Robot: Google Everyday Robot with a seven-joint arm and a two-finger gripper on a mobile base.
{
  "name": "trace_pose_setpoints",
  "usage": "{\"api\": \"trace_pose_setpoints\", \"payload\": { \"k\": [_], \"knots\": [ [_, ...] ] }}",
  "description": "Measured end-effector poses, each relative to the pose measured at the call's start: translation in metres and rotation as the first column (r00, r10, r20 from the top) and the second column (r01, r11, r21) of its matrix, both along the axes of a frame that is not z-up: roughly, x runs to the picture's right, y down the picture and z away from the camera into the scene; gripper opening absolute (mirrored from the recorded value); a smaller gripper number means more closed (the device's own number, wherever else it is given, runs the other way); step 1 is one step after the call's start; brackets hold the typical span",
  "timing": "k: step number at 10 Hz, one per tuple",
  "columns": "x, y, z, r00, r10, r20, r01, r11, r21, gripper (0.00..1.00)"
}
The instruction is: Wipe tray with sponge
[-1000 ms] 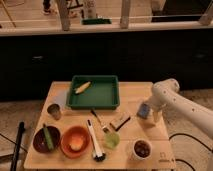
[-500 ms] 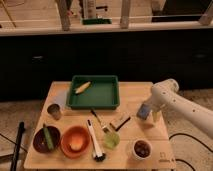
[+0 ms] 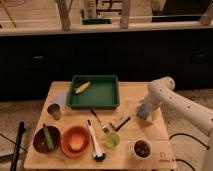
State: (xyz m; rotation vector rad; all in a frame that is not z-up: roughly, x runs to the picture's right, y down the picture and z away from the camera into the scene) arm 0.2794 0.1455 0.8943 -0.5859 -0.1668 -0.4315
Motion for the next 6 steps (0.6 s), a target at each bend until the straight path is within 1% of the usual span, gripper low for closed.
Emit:
{"api": "trace_pose_setpoints", "payload": {
  "k": [1, 2, 4, 5, 6],
  "knots": [
    [-0.0022, -0.0001, 0.0034, 1.000, -0.008, 0.008, 0.008, 0.9999, -0.010, 0.76],
    [-0.0044, 0.0005, 0.0059, 1.000, -0.013, 0.016, 0.013, 0.9998, -0.016, 0.68],
    [-0.0016, 0.0020, 0.0091, 1.000, -0.019, 0.020, 0.019, 0.9995, -0.026, 0.49],
    [-0.0006, 0.0031, 0.0103, 0.999, -0.023, 0.022, 0.024, 0.9991, -0.034, 0.37],
    [-0.0002, 0.0034, 0.0108, 0.999, -0.021, 0.025, 0.022, 0.9990, -0.038, 0.29]
  ]
}}
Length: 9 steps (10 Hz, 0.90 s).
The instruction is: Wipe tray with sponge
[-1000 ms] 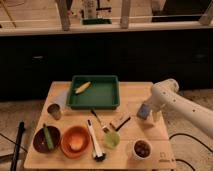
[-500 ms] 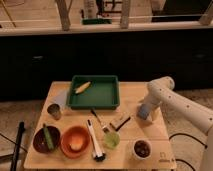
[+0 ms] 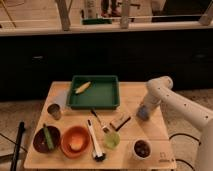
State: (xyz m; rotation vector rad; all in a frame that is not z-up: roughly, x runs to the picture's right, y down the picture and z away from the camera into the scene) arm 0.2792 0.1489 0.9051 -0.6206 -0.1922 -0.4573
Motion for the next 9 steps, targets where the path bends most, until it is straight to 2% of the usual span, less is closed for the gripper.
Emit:
{"api": "trace_pose_setpoints", "payload": {
  "k": [2, 3, 6, 9],
  "knots": [
    [0.002, -0.001, 0.002, 1.000, -0.003, 0.001, 0.003, 1.0000, 0.002, 0.07],
    [0.005, -0.001, 0.001, 1.000, -0.006, -0.003, 0.006, 1.0000, 0.000, 0.02],
    [0.008, -0.008, -0.004, 1.000, -0.016, -0.009, 0.016, 0.9998, 0.007, 0.00],
    [0.005, -0.027, -0.019, 0.999, -0.036, 0.001, 0.036, 0.9987, 0.037, 0.00]
  ]
}}
